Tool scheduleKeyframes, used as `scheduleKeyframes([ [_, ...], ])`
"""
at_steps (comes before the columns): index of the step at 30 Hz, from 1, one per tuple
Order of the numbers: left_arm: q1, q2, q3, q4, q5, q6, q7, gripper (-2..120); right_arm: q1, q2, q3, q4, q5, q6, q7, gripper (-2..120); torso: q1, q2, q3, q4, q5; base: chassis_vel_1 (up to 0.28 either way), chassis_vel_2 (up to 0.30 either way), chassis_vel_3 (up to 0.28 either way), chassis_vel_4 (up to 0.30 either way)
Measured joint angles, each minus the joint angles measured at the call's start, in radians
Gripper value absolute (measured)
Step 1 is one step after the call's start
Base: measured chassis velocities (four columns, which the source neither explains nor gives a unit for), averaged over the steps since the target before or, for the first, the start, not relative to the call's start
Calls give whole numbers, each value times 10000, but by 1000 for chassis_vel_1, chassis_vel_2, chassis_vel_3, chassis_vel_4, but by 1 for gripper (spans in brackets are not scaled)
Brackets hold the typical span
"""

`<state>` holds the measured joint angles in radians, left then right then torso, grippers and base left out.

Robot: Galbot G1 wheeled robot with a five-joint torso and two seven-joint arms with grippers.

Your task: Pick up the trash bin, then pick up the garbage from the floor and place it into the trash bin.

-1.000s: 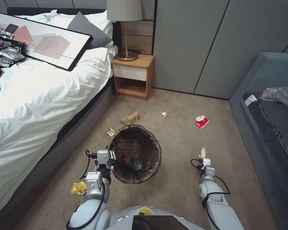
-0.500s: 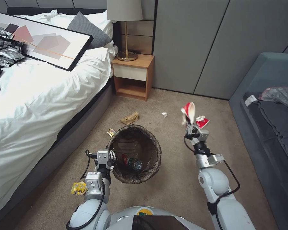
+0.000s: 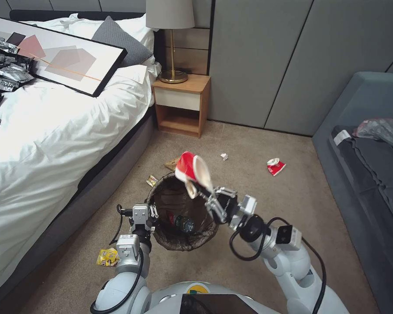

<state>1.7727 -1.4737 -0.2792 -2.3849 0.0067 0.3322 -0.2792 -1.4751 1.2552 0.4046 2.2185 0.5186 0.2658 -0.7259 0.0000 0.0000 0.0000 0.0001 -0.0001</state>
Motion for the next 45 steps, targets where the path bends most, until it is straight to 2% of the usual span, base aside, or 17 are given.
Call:
scheduleKeyframes([
  [6,0,0,0,0,0,0,0,3,-106,-87,-1056,-747,-766,-61,-395,0,0,0,0,-1,0,0,0,0,0],
  [17,0,0,-1,0,0,0,0,3,-29,173,-1451,-2218,-1512,297,-334,2,0,0,0,0,1,0,0,0,0],
  [22,0,0,0,0,0,0,0,3,-25,214,-1461,-2504,-1764,401,-316,23,0,0,0,-1,1,0,0,0,0],
  [23,0,0,0,0,0,0,0,3,-25,214,-1461,-2504,-1764,401,-316,23,0,0,0,-1,1,0,0,0,0],
  [26,0,0,0,0,0,0,0,3,-47,208,-1469,-2510,-1833,430,-317,39,0,0,0,-1,1,0,0,0,0],
  [28,0,0,0,0,0,0,0,3,-48,206,-1464,-2504,-1836,433,-317,42,0,0,0,-1,1,0,0,0,0],
  [29,1,0,0,0,0,0,0,3,-51,199,-1448,-2493,-1838,436,-317,48,0,0,0,0,1,0,0,0,0],
  [30,1,0,0,0,0,0,0,3,-51,199,-1448,-2493,-1838,436,-317,48,0,0,0,0,1,0,0,0,0],
  [33,1,0,0,0,0,0,0,3,-90,129,-1382,-2374,-1838,440,-313,65,0,0,0,-1,0,0,0,0,0],
  [37,0,0,0,0,0,0,0,3,-102,92,-1325,-2326,-1829,440,-311,73,0,0,0,-1,1,0,0,0,0],
  [39,2,0,0,0,0,0,0,3,-137,46,-1256,-2214,-1816,440,-315,86,0,0,0,-1,1,0,0,0,0],
  [40,2,0,0,0,0,0,0,3,-137,46,-1256,-2214,-1816,440,-315,86,0,0,0,-1,1,0,0,0,0],
  [42,1,0,0,0,0,0,0,3,-215,12,-1163,-1959,-1810,444,-367,97,0,0,0,-1,1,0,0,0,0],
  [45,1,1,0,0,0,0,0,3,-323,-12,-1021,-1557,-1831,492,-398,100,0,0,0,0,2,0,0,0,0],
])
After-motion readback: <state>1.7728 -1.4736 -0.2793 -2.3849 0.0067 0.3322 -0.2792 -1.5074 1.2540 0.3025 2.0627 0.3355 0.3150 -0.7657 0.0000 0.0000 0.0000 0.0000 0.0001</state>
